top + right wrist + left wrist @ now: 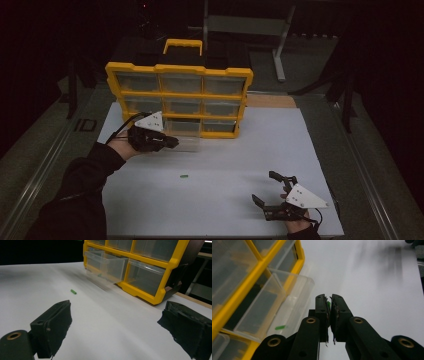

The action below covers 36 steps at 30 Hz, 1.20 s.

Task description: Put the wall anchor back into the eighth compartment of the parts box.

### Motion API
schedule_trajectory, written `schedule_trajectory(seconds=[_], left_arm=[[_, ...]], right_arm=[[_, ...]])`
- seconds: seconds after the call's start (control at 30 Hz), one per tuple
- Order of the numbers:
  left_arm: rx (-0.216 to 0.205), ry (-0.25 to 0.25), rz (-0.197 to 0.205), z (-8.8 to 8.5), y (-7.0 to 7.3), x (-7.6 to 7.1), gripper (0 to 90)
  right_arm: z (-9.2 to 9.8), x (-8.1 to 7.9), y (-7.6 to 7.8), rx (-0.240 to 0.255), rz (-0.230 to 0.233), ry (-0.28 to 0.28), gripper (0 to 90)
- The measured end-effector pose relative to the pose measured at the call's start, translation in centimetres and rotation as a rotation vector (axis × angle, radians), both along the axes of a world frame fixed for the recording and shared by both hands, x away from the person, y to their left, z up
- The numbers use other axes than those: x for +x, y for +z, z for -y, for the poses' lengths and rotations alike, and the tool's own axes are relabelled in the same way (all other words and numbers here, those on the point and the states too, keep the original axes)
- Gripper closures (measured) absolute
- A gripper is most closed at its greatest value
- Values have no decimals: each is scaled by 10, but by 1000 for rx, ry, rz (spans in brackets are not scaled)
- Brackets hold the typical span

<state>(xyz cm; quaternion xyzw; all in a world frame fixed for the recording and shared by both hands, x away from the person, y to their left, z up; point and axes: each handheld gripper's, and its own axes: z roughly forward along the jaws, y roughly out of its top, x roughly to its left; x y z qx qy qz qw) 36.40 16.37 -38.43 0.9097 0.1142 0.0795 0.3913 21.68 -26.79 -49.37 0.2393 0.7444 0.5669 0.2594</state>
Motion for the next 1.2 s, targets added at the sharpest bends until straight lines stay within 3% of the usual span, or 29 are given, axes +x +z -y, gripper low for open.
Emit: schedule_trajectory(seconds=[0.33, 0.5, 0.87, 1.2], left_arm=[[-34, 19, 36, 1, 29, 13, 841], [-78, 51, 39, 0, 36, 22, 841], [-147, 141, 15, -1, 34, 38, 841], [-116, 202, -30, 3, 17, 50, 840]], right_arm=[[0, 0, 0, 0, -1, 0, 88], [1, 0, 0, 2, 4, -1, 88], [0, 0, 0, 0, 4, 1, 88], [1, 0, 0, 0, 1, 2, 88]])
